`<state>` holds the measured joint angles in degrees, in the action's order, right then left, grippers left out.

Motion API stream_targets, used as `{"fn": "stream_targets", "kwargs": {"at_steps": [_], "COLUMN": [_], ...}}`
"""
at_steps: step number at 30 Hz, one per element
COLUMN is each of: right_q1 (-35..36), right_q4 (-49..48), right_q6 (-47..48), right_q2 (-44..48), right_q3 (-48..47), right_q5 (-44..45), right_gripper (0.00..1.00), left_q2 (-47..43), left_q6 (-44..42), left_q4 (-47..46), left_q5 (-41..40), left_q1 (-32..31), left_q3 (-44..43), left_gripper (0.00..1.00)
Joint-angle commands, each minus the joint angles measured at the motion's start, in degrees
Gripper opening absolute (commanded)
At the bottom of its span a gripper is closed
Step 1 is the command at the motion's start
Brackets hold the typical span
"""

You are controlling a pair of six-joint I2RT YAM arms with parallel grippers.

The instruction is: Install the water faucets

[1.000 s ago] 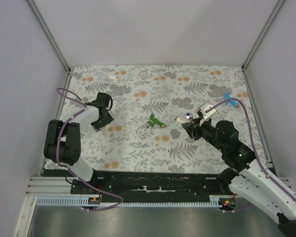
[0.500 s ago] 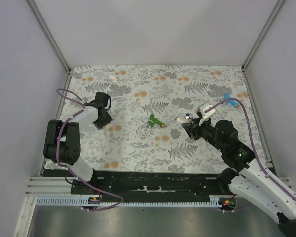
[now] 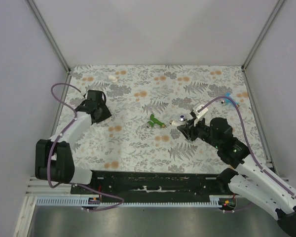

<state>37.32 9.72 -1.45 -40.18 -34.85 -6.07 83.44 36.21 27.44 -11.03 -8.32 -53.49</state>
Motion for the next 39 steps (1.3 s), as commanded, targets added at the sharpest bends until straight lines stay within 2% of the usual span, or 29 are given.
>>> {"fn": "stream_targets", "kwargs": {"at_steps": [1, 4, 7, 9, 11, 14, 17, 20, 26, 34, 36, 39], "right_q1": [0.21, 0.12, 0.21, 0.21, 0.12, 0.21, 0.03, 0.12, 0.12, 0.12, 0.12, 0.12], "right_q4": [-8.47, -13.75, -14.81, -15.25, -19.88, -27.36, -28.17, -28.70, -31.07, -33.97, -33.97, -33.89], "right_q6": [0.93, -0.29, -2.06, -1.54, -1.80, -2.50, 0.74, 5.22, 11.91, 17.27, 18.24, 19.47], "right_q2": [-2.44, -4.19, -6.13, -7.45, -8.50, -10.17, -11.67, -12.64, -12.38, -12.90, -12.99, -13.69], "right_q3": [-2.77, -2.33, -3.81, -4.61, -4.00, -3.03, -4.60, -6.10, -7.86, -12.07, -13.31, -15.50], "right_q5": [-7.37, -8.70, -8.87, -11.23, -13.61, -14.76, -17.04, -19.76, -27.06, -34.45, -36.11, -38.66], "right_gripper": [0.00, 0.02, 0.00, 0.00, 0.00, 0.00, 0.00, 0.00, 0.00, 0.00, 0.00, 0.00], "left_q2": [-9.42, -13.73, -17.51, -19.18, -19.89, -19.11, -17.88, -18.05, -21.65, -23.15, -23.41, -24.72], "left_q6": [-8.78, -11.23, -11.95, -11.51, -10.55, -7.04, -1.59, 3.42, 14.58, 39.53, 42.53, 43.16], "left_q4": [-7.13, -9.24, -13.01, -16.70, -21.52, -29.61, -38.23, -46.40, -59.76, -87.18, -90.36, -89.06], "left_q5": [10.39, 18.91, 28.49, 34.73, 43.41, 54.67, 64.26, 69.81, 71.41, 68.34, 67.54, 66.05], "left_q1": [0.23, 0.23, 0.14, 0.23, 0.23, 0.23, 0.14, -0.12, -1.52, -2.67, -3.37, -4.69], "left_q3": [1.02, 1.02, 1.55, 2.16, 3.22, 4.10, 5.59, 6.73, 8.76, 14.38, 15.08, 15.79], "left_gripper": [0.11, 0.08, 0.08, 0.03, 0.02, 0.02, 0.02, 0.02, 0.02, 0.02, 0.02, 0.02]}}
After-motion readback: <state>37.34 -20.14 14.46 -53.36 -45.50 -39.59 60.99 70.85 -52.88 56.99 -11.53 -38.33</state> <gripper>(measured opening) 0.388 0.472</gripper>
